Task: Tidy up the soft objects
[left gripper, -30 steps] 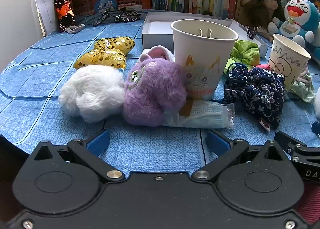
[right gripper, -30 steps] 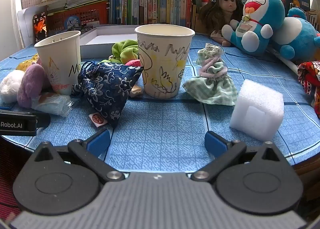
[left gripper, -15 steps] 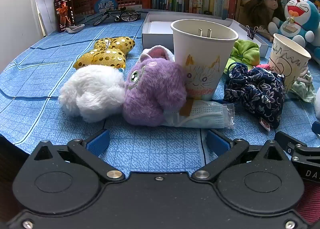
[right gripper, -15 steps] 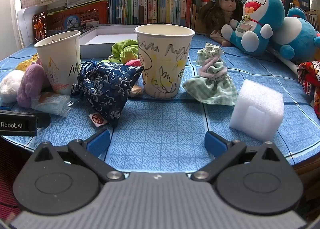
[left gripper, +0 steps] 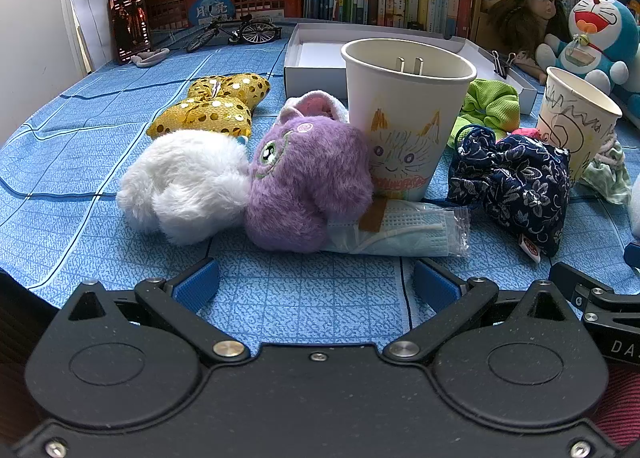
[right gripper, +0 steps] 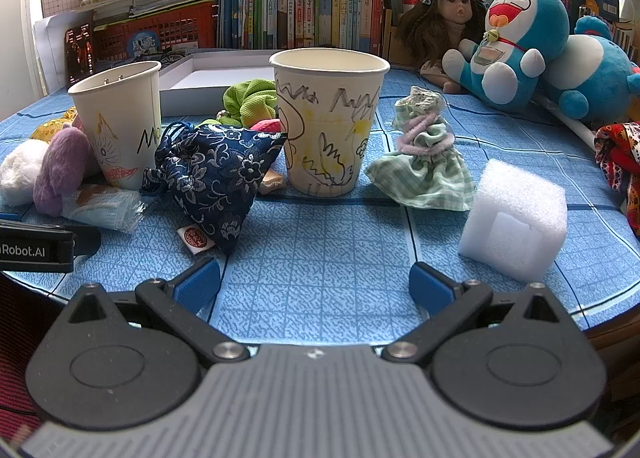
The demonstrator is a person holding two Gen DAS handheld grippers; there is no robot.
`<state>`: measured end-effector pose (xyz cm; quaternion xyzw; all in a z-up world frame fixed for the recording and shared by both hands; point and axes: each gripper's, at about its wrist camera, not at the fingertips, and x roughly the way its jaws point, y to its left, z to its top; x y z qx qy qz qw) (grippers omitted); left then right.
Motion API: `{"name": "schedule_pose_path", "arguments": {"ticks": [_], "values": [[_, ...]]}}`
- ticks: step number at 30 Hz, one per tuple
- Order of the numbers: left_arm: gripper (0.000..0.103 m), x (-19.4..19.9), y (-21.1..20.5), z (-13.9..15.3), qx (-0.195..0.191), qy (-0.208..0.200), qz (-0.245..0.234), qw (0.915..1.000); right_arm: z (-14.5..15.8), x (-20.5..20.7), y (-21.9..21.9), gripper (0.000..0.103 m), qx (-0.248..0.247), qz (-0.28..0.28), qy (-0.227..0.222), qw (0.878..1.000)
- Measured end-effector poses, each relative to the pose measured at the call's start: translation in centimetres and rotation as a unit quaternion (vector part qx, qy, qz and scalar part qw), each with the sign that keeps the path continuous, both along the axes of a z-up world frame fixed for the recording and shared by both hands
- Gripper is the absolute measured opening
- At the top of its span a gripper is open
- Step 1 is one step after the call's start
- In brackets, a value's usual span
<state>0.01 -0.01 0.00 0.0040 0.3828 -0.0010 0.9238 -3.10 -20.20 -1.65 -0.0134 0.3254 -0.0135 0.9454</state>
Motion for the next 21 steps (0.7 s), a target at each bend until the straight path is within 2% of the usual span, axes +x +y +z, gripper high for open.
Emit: {"name": "schedule_pose_path", "arguments": {"ticks": [21], "values": [[0.103, 0.00, 0.00, -0.01, 0.000, 0.002, 0.000, 1.0000, 0.06, 0.18, 0.06, 0.103, 0.000, 0.000, 0.002, 1.000]]}}
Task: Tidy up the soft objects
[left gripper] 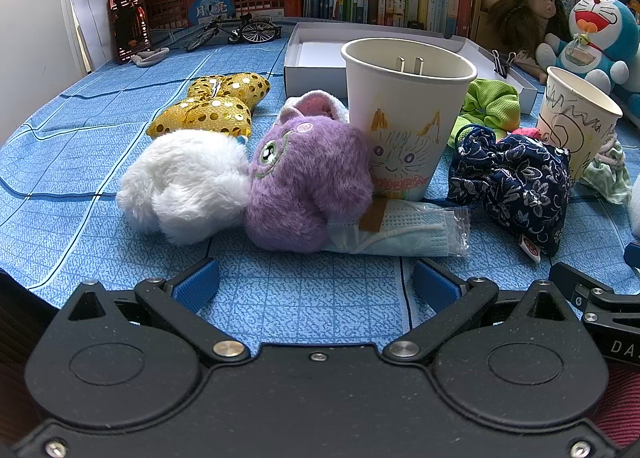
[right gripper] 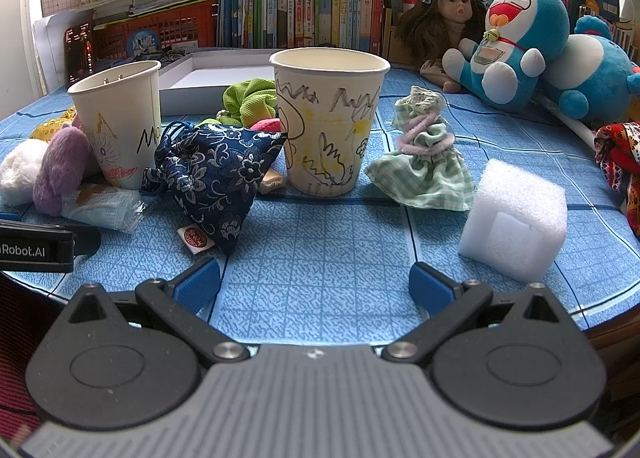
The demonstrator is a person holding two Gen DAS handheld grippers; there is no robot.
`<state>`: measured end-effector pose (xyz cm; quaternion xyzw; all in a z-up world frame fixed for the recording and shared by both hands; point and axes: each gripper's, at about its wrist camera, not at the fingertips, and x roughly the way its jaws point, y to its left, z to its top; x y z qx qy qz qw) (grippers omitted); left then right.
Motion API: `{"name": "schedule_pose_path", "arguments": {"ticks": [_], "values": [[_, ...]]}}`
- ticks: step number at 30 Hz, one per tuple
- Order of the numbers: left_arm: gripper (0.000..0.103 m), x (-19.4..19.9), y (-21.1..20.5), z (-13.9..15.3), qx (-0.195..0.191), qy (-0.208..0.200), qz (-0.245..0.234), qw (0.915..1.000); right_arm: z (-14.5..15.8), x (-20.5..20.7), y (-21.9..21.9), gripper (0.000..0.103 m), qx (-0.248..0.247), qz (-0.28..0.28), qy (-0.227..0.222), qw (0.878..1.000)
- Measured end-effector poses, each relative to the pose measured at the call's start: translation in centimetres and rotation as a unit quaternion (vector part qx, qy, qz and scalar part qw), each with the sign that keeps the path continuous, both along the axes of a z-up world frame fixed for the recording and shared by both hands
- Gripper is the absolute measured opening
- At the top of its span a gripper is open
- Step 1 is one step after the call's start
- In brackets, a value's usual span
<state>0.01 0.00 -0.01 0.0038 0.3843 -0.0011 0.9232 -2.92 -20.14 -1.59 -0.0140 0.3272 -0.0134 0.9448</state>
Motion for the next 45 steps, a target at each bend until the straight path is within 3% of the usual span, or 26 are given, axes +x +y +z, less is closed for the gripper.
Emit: {"name": "schedule_pose_path", "arguments": {"ticks": [45], "values": [[0.103, -0.01, 0.29, -0.07, 0.003, -0.009, -0.013, 0.9999, 0.00, -0.34, 0.23, 0.103, -0.004, -0.010, -0.008, 1.000]]}}
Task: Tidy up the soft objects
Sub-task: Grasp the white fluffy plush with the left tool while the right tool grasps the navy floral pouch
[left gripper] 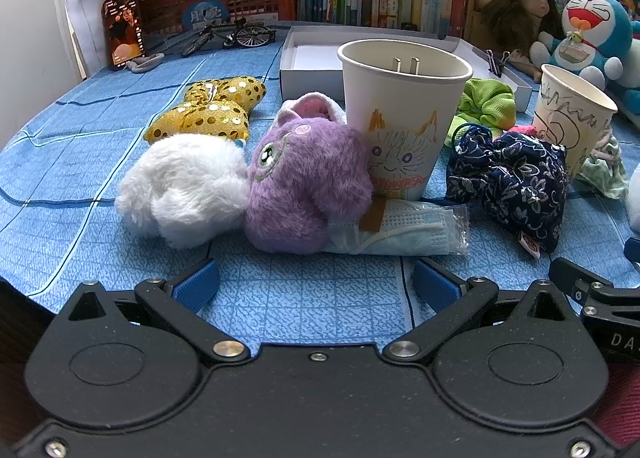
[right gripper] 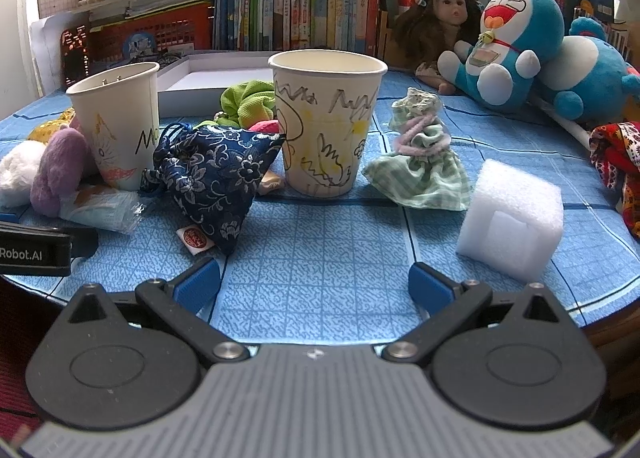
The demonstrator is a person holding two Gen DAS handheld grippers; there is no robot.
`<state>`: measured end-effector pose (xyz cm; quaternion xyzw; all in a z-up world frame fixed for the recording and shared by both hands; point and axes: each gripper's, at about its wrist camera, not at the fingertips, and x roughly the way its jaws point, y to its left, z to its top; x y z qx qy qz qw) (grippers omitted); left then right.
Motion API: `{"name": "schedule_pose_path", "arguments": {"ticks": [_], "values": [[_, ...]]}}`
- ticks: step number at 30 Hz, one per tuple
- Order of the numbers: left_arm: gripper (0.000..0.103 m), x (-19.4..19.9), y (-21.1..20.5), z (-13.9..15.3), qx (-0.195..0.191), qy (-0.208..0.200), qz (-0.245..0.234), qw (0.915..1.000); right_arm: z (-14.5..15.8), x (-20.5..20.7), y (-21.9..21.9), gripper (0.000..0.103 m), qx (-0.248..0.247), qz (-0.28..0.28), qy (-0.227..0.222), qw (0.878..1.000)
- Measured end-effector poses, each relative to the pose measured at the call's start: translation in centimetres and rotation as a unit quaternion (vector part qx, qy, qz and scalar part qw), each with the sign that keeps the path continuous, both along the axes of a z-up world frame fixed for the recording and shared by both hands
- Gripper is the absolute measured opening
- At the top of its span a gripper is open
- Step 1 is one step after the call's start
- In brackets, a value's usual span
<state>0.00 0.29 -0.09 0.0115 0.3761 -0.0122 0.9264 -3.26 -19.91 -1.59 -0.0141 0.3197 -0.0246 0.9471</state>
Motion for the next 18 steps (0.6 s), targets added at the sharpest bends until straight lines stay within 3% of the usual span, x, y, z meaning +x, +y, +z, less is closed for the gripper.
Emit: {"name": "schedule_pose_path", "arguments": {"ticks": [12, 18], "values": [[0.103, -1.1, 0.8, -0.4, -0.002, -0.032, -0.019, 0.9993, -0.6, -0.8, 0.1, 0.103, 0.005, -0.005, -0.031, 0.999], [0.096, -1.7, 1.7, 0.7, -0.025, -0.044, -0.021, 0.9985, 0.0, -1.5, 0.3, 0.103, 0.026, 0.019, -0.063, 0.997]]}}
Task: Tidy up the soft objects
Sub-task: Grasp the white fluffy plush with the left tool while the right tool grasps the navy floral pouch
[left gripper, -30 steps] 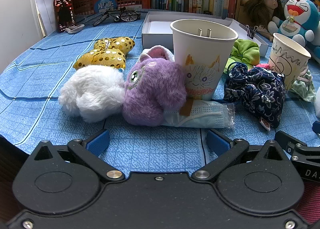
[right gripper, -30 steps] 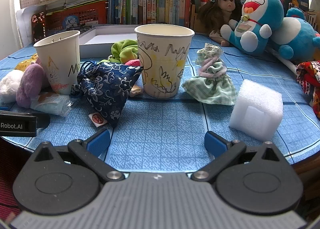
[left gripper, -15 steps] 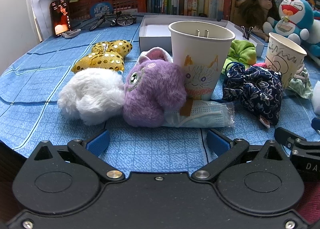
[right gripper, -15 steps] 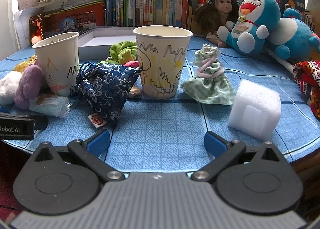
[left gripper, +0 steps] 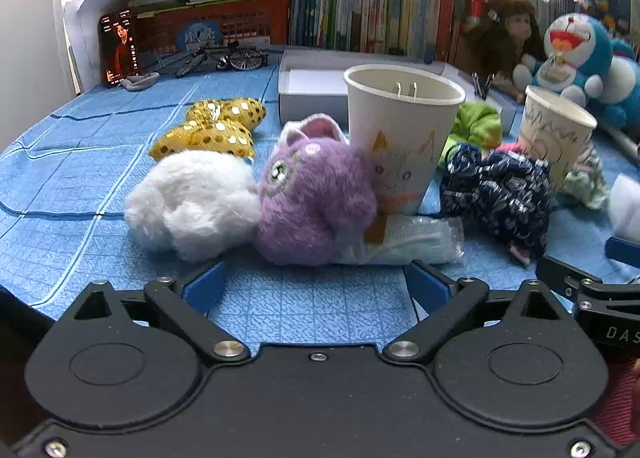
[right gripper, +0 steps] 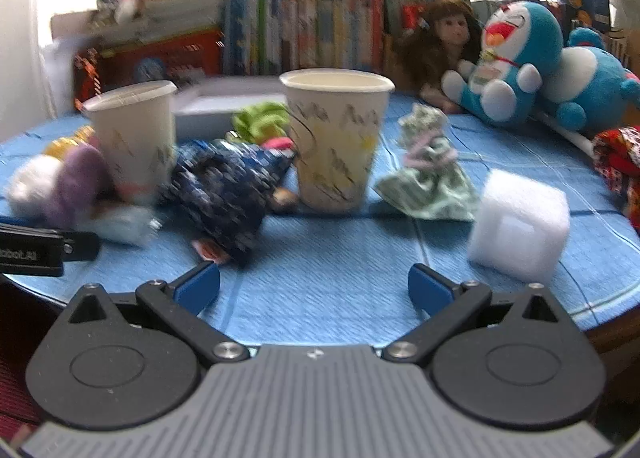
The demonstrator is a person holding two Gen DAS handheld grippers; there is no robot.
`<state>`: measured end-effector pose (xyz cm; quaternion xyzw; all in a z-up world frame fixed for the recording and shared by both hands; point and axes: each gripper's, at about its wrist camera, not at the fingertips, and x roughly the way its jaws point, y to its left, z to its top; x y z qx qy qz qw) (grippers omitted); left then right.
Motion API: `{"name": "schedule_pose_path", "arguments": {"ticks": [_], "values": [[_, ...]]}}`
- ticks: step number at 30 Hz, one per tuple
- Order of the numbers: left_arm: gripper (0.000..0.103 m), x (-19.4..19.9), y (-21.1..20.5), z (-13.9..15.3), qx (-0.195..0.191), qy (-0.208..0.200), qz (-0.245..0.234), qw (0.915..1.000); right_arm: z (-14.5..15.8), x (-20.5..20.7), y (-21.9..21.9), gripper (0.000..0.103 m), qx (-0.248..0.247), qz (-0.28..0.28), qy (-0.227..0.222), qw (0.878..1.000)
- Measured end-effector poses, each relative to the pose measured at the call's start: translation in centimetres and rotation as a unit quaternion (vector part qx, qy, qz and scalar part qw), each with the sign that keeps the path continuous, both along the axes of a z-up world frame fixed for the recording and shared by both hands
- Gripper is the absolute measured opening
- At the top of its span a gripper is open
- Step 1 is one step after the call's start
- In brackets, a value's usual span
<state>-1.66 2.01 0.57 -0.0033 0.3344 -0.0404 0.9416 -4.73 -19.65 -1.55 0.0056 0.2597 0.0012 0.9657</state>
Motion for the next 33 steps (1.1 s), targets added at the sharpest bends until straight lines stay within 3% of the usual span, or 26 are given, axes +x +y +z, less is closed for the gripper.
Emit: {"name": "schedule_pose_path", "arguments": {"ticks": [8, 12, 22, 29, 32, 33], "values": [[0.091, -1.9, 2.0, 2.7, 0.008, -0.067, 0.022, 0.9974, 1.1, 0.3, 1.8, 0.099, -0.060, 0.024, -0.062, 0.996], [0.079, -2.1, 3.7, 3.6, 0.013, -0.092, 0.066, 0.9934, 1.4, 1.0, 2.5, 0.090, -0.067, 0.035, -0.070, 0.995], [0.046, -0.6, 6.5, 2.2, 0.014, -0.050, 0.084, 0.9951, 1.2, 2.2, 3.7, 0.081, -0.069, 0.057, -0.065, 0.994], [0.040, -0.3, 6.3, 1.7, -0.017, -0.037, 0.074, 0.9965, 1.0, 2.3, 4.3, 0.069, -0.061, 0.064, -0.062, 0.994], [0.042, -0.5, 6.6, 1.9, -0.032, -0.043, 0.082, 0.9951, 0.9, 2.5, 4.5, 0.070, -0.066, 0.067, -0.063, 0.994], [0.049, -0.5, 6.8, 2.0, -0.029, -0.052, 0.093, 0.9939, 0.9, 2.5, 4.5, 0.071, -0.065, 0.066, -0.063, 0.994]]}}
